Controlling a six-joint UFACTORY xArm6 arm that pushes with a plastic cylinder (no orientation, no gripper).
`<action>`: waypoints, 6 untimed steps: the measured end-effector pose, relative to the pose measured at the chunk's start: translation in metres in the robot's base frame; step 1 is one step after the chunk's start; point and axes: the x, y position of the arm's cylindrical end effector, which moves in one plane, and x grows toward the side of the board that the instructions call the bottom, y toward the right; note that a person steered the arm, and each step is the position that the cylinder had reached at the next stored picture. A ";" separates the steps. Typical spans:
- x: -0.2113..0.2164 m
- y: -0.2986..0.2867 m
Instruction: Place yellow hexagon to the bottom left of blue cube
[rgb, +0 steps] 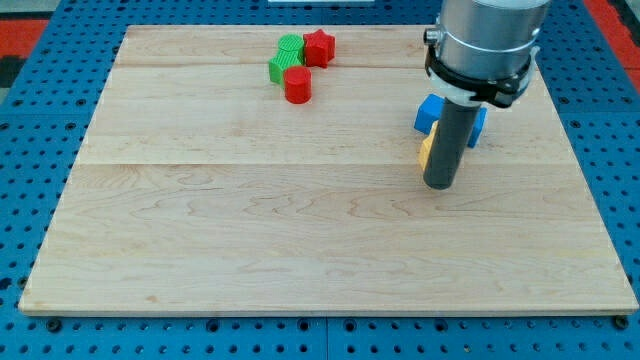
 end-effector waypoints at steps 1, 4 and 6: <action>-0.018 0.080; -0.035 0.022; -0.022 -0.144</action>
